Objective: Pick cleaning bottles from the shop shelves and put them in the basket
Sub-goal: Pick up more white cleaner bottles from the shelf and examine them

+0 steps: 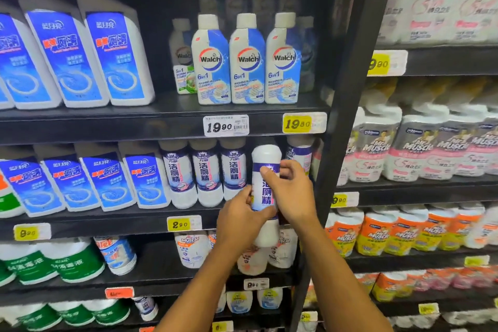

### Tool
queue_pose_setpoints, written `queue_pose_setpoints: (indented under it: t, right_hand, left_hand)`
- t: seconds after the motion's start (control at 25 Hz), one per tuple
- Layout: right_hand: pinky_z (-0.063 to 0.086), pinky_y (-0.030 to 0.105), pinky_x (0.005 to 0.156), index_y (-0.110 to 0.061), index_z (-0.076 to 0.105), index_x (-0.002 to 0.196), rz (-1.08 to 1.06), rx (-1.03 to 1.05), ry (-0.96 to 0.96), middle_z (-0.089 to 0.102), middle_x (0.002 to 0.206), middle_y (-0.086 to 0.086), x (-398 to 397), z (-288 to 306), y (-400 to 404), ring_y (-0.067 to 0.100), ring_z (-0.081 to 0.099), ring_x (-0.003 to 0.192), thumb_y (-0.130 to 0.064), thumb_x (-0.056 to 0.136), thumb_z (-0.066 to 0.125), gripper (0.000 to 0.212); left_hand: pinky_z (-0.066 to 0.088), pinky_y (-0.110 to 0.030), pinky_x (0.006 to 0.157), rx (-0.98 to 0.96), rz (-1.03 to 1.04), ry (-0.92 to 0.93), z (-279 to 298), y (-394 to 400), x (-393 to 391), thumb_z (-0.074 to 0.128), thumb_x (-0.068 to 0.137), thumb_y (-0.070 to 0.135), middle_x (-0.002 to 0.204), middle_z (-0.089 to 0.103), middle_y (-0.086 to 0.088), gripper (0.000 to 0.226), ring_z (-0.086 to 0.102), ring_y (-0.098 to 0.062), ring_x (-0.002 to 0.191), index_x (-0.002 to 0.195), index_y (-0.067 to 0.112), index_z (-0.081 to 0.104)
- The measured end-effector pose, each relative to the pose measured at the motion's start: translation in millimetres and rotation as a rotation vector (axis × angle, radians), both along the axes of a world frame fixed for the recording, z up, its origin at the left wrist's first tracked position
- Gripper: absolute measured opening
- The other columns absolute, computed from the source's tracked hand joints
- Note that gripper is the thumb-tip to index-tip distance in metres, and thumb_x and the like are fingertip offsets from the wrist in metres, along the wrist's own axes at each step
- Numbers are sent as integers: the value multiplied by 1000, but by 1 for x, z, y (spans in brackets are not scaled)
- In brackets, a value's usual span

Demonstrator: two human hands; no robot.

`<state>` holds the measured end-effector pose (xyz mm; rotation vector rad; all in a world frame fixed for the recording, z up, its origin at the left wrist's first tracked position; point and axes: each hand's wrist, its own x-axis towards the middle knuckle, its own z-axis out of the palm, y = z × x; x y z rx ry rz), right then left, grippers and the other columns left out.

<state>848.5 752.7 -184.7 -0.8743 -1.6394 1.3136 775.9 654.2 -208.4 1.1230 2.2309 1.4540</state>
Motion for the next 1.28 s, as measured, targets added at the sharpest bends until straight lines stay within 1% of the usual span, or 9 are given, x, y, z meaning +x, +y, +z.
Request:
queue_pose_setpoints:
  t: [0.12,0.24,0.4,0.52,0.6,0.72,0.88,1.08,1.28]
  right_hand:
    - [55,18,68,-34,57,101,13,106,-35,69,105,-11,-7,4,18,-3,68,84,-42,83,76,27]
    - [56,41,86,-20,57,113,32,147,-109,69,114,-5,-14,9,29,13,68,101,-45,81,75,44]
    - [57,46,78,-23,50,93,-11,175,-154,71,93,-1,-22,19,31,19,69,85,-43,78,79,38]
    - [58,44,77,-24,46,91,-47,156,-147,68,90,-3,-29,19,30,19,68,85,-37,81,79,37]
    - [57,41,79,-22,47,97,-51,133,-136,65,93,-5,-31,17,29,19,67,93,-33,83,79,36]
    - [53,37,83,-20,47,101,-37,142,-134,58,97,-7,-34,11,29,14,58,95,-29,84,78,36]
    - [47,35,81,-18,45,100,-81,165,-137,56,97,-4,-38,9,29,16,52,92,-28,86,75,35]
    - [48,40,75,-18,41,93,-72,183,-211,60,94,5,-42,11,29,29,58,93,-35,89,71,35]
    - [38,34,68,-16,42,99,-37,346,-331,62,92,8,-34,10,28,32,60,89,-37,94,65,32]
  left_hand:
    - [55,-40,77,-58,53,64,8,21,-4,78,75,47,91,73,10,42,68,-13,85,108,29,61]
    - [46,-34,64,-74,115,130,11,34,-10,76,77,46,85,69,4,38,66,-23,85,103,23,58]
    - [52,-40,71,-80,139,158,17,43,-15,70,81,43,94,72,-6,52,66,-30,89,123,17,55]
    - [49,-22,62,-26,121,116,13,44,-15,66,83,36,88,67,12,48,68,-14,87,128,32,50]
    - [47,-11,82,59,79,46,4,40,-8,66,86,33,114,59,26,63,58,8,107,143,37,38]
    - [39,-28,113,159,115,55,-18,34,-4,64,93,12,148,43,8,62,40,-2,136,149,15,39]
    - [41,-13,104,230,104,108,-31,26,-4,64,91,5,133,47,20,52,41,20,123,139,17,50]
    - [37,-37,115,149,-20,-28,-33,28,-15,62,93,10,150,43,8,60,39,-6,139,148,22,41]
    - [31,-42,118,47,-110,-73,-34,27,-14,61,91,15,159,28,13,72,27,-6,146,153,27,27]
